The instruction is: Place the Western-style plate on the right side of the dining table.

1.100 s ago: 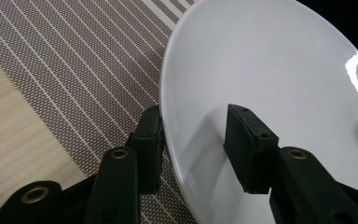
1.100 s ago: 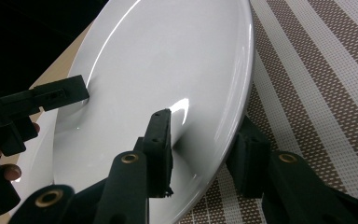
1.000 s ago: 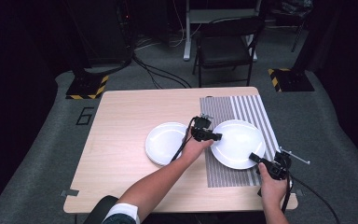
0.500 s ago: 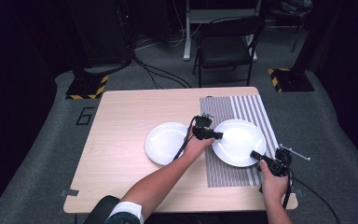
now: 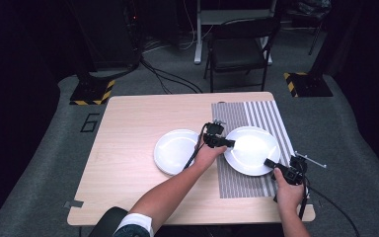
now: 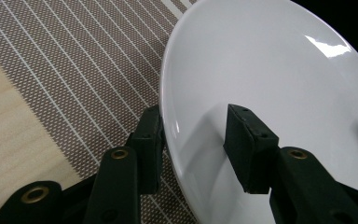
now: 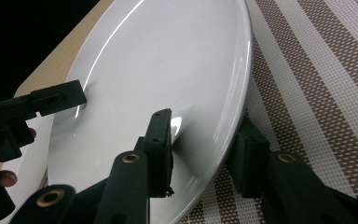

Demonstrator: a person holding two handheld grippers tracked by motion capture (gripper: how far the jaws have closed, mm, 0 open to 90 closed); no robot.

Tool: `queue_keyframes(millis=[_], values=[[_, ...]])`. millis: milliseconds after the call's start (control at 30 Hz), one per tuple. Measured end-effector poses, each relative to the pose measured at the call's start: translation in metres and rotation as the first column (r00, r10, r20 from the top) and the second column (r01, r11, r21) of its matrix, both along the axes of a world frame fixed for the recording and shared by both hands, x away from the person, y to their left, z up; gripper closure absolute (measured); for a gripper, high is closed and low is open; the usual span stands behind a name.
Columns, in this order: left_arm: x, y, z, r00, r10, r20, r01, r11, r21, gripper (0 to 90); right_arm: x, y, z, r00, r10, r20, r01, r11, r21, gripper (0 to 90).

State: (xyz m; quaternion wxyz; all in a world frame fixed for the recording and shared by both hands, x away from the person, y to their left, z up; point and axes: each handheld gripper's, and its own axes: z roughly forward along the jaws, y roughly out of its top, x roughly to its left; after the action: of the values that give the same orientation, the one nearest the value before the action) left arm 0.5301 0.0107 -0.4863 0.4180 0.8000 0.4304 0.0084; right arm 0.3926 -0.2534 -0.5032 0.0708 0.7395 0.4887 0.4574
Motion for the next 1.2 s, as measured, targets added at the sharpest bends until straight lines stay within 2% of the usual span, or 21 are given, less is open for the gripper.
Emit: queue_keyframes(millis=[100,167,200,367,567,700,900,1133,1200], values=[[0.002,0.001,-0.001,1.0,0.0,0.003,0.0,1.0,0.002,57.9,0.001,0.001,0.0,1.0,0.007,-0.004,-0.007,0.9999,-0.013,63.5],[0.004,0.001,-0.004,0.9999,-0.001,-0.016,0.001,1.0,0.004,57.9,0.002,0.002,0.0,0.9999,0.008,-0.007,-0.008,0.9999,-0.007,63.7],[0.004,0.001,-0.004,0.9999,0.0,-0.017,0.0,1.0,0.005,58.0,0.003,0.002,-0.001,0.9999,0.013,-0.01,-0.013,0.9996,-0.026,63.5],[0.007,-0.002,-0.006,0.9998,0.005,-0.02,-0.005,1.0,0.004,58.2,0.007,0.001,-0.003,0.9998,0.011,-0.019,-0.012,0.9996,-0.024,63.3],[0.01,-0.008,-0.006,1.0,-0.001,-0.006,0.001,0.9998,0.018,58.3,0.012,-0.004,-0.003,0.9996,-0.008,-0.026,0.008,0.9995,-0.032,62.7],[0.012,-0.01,-0.007,1.0,0.006,0.0,-0.006,0.9997,0.024,58.4,0.017,-0.005,-0.004,0.9996,0.004,-0.026,-0.006,0.9988,-0.05,62.4],[0.015,-0.011,-0.011,0.9999,0.006,-0.011,-0.005,0.999,0.043,58.7,0.021,-0.006,-0.009,0.9992,-0.001,-0.04,-0.002,0.9978,-0.066,62.1],[0.015,-0.015,-0.014,0.9997,0.019,-0.013,-0.019,0.999,0.04,58.7,0.023,-0.006,-0.01,0.999,-0.004,-0.045,0.0,0.9966,-0.083,61.6],[0.015,-0.014,-0.015,0.9999,0.009,-0.012,-0.008,0.9987,0.049,58.7,0.024,-0.006,-0.011,0.9988,-0.004,-0.049,0.0,0.9958,-0.091,61.5]])
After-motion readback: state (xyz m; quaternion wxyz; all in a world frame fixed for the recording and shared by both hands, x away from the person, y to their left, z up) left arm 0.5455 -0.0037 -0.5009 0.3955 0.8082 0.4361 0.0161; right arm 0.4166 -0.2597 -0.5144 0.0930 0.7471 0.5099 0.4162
